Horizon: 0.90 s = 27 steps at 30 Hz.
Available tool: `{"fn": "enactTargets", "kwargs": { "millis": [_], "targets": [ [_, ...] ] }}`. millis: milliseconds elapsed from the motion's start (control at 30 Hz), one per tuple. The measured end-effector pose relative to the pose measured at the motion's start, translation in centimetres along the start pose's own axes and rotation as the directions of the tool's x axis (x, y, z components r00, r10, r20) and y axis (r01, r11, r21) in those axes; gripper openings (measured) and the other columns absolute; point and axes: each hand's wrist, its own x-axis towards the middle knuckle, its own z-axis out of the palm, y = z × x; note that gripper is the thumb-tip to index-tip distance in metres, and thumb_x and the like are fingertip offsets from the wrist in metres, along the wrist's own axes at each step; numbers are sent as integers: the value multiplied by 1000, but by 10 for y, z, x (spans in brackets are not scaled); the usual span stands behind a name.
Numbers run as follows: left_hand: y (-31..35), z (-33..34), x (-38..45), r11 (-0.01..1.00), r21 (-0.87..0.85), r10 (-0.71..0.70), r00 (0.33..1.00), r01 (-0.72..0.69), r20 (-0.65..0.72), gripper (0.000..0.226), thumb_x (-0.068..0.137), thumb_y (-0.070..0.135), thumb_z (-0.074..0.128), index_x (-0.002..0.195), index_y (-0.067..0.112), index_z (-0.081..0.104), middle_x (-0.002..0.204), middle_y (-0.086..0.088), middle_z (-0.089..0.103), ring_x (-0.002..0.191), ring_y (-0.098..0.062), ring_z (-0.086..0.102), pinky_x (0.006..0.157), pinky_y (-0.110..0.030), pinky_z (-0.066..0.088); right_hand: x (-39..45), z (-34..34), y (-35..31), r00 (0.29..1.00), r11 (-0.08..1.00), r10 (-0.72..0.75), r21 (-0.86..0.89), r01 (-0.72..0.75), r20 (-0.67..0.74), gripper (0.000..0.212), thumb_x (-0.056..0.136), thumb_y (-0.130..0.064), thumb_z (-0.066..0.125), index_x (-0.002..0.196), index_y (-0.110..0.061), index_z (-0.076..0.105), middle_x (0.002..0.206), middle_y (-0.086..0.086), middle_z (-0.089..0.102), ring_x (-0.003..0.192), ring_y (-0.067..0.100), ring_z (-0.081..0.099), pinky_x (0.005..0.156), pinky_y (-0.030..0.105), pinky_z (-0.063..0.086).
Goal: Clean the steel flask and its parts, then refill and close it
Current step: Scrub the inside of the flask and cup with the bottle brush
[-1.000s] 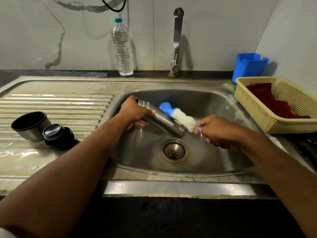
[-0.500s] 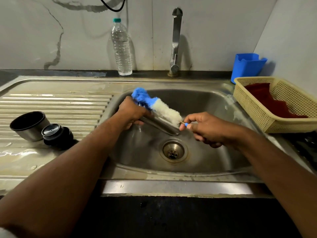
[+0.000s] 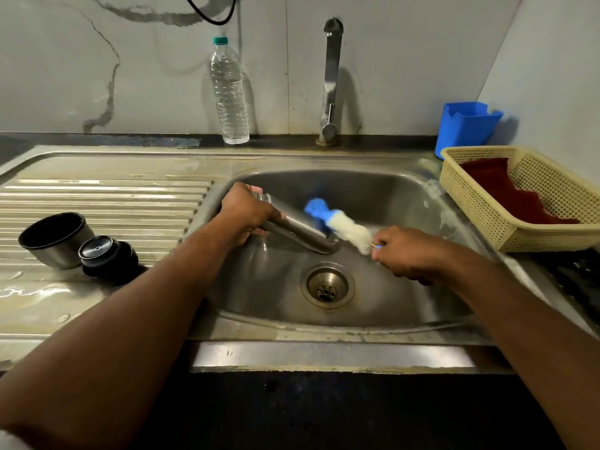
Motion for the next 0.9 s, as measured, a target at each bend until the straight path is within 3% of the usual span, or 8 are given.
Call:
{"fn": "enactTargets", "kwargs": {
  "millis": [67, 233, 300, 400, 467, 633, 800, 900],
  "targets": [
    [3, 0, -3, 1000, 26, 17, 1000, -18, 15, 74, 63, 10, 101, 120, 18, 54, 112, -12, 64, 90, -32, 74, 67, -51, 67, 0, 2, 4, 998, 996, 36, -81, -40, -49, 16, 102, -24, 51, 109, -13, 60, 77, 9, 60, 45, 17, 45, 42, 20, 34],
    [2, -1, -4, 996, 78, 35, 994, -43, 104, 81, 68, 13, 98, 132, 13, 49, 117, -10, 66, 91, -28, 75, 72, -51, 67, -3, 2, -10, 965, 892, -231, 424, 159, 124, 28, 111, -24, 38, 108, -21, 65, 60, 0, 47, 41, 9, 27, 42, 17, 21],
    [2, -1, -6, 997, 74, 13, 996, -19, 89, 84, 69, 8, 97, 133, 11, 43, 117, -9, 61, 93, -30, 74, 76, -52, 67, -1, 1, -9, 980, 938, -167, 323, 124, 109, 25, 109, -24, 40, 109, -20, 64, 61, 2, 50, 39, 10, 30, 41, 17, 24],
    [1, -2, -4, 995, 97, 16, 995, -25, 96, 83, 58, 6, 102, 126, 4, 55, 113, -17, 69, 87, -33, 77, 74, -53, 67, -1, 0, 3, 998, 995, 50, -87, -53, -37, 22, 100, -21, 46, 109, -10, 63, 74, 11, 60, 42, 17, 45, 41, 18, 33],
    [1, -4, -3, 990, 134, 27, 994, -41, 110, 73, 55, 8, 104, 116, 0, 64, 104, -19, 74, 83, -33, 78, 76, -54, 66, 2, 1, 7, 997, 996, 71, -46, -73, -44, 21, 99, -19, 48, 107, -10, 64, 73, 13, 61, 43, 18, 44, 43, 20, 33],
    [-1, -5, -5, 996, 94, -9, 992, -3, 126, 70, 62, -1, 99, 122, 3, 64, 112, -19, 71, 81, -35, 78, 66, -51, 67, -1, 0, -8, 971, 907, -204, 397, 138, 128, 29, 110, -24, 38, 107, -21, 67, 56, -2, 48, 37, 8, 28, 41, 17, 22],
    [1, -5, -8, 995, 93, -40, 984, 25, 172, 70, 72, -7, 91, 127, 9, 52, 110, -23, 68, 74, -36, 78, 57, -48, 65, 2, 1, 3, 999, 999, 26, -40, -27, -46, 20, 102, -24, 49, 106, -14, 65, 70, 8, 60, 41, 16, 42, 41, 19, 32],
    [2, -5, -9, 994, 106, -38, 982, 19, 185, 69, 75, -9, 89, 128, 13, 49, 103, -26, 71, 66, -34, 76, 45, -38, 60, 4, 2, 4, 999, 988, -39, 152, 41, -16, 20, 103, -22, 50, 100, -19, 69, 64, 7, 56, 43, 15, 39, 42, 19, 29]
  ]
}}
